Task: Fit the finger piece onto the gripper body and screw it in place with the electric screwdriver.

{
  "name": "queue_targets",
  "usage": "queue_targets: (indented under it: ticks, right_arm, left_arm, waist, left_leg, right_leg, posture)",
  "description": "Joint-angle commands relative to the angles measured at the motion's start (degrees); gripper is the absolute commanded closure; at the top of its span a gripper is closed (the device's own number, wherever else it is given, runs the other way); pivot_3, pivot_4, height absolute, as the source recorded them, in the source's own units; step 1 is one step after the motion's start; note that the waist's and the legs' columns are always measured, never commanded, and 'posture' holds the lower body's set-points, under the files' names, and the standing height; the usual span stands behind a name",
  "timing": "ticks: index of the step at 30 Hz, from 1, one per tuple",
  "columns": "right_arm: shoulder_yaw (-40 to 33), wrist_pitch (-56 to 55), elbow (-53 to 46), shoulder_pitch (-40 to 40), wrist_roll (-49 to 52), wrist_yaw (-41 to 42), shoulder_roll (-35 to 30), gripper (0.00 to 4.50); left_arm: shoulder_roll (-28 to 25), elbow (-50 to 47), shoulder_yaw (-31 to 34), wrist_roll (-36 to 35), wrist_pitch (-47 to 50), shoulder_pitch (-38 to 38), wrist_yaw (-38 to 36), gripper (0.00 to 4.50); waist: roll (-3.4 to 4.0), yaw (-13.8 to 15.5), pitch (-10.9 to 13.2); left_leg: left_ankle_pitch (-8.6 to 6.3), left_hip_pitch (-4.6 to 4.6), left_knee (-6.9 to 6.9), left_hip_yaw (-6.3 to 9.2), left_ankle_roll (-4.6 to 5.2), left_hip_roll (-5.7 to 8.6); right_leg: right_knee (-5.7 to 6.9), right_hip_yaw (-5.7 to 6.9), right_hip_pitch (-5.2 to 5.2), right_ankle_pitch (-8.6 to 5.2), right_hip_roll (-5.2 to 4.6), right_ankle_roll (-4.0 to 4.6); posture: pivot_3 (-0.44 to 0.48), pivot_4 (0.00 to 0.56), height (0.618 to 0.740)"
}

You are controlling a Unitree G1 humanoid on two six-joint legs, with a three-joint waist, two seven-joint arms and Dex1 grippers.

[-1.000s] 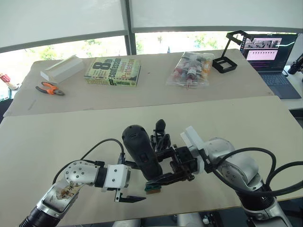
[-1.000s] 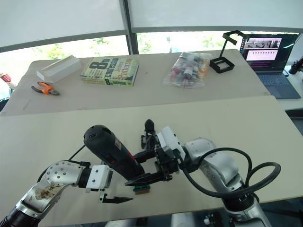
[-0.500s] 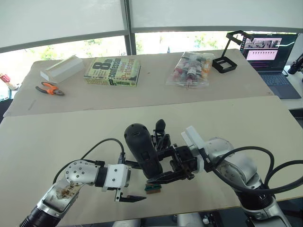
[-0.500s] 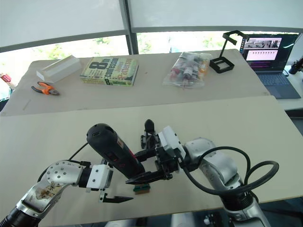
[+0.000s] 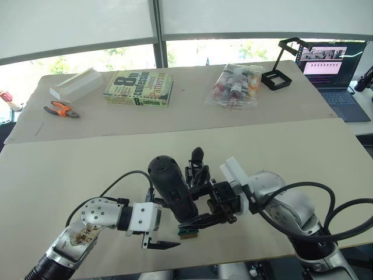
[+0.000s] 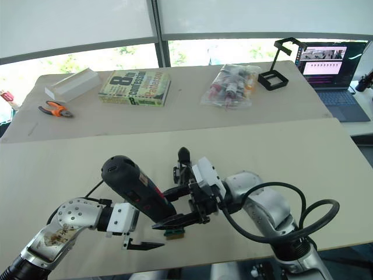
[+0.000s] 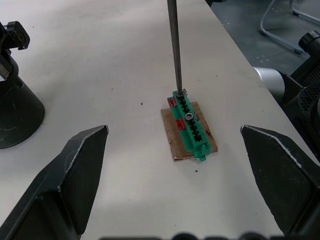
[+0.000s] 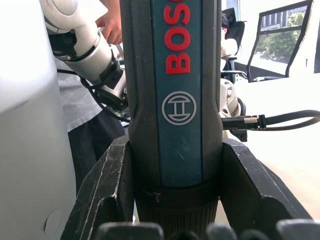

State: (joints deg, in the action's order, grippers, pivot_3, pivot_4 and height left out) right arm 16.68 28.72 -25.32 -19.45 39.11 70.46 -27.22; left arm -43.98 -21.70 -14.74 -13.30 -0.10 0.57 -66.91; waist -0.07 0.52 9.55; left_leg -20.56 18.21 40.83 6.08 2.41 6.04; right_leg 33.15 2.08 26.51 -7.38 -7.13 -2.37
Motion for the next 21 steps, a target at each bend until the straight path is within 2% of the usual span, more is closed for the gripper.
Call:
queue_targets:
  ticks: [1,15,21]
  right_arm:
    - [-0.91,-0.61,-2.81,-0.82,1.85,-0.12,0.48,2.58]
    - [-7.01,5.85,-7.43,-5.48,11.48,-4.60,-1.42,2.58]
    - [-10.95,10.42,-6.04,-13.11,17.36,-7.95,-2.15,2.58]
  left_arm:
    - [0.01,-0.44,0.29,0.23,-1.40,0.01,0.15,0.00]
    - [1.23,0.91,1.95,-2.42,1.13,-2.06,0.75,0.00]
    - [0.73,0.16,4.60,-5.82,5.13,-3.63,0.69,0.00]
  waist:
    - [0.00,-0.01,0.00]
    - [0.00,0.04,0.00]
    - [0.00,-0.07,0.00]
  left_leg:
    - [0.00,0.00,0.00,0.00,0.00,0.00]
    - [0.00,0.00,0.00,0.00,0.00,0.01]
    - [0.00,0.01,0.01,0.00,0.00,0.00]
  right_leg:
    - [0.00,0.00,0.00,0.00,0.00,0.00]
    - [-0.01,0.00,0.00,0.01,0.00,0.01]
    - [0.01,0.00,0.02,0.01,0.00,0.01]
  posture:
    - [0.000,0.150,0.738]
    - [0.000,0.150,0.738]
    - [0.000,0.150,0.738]
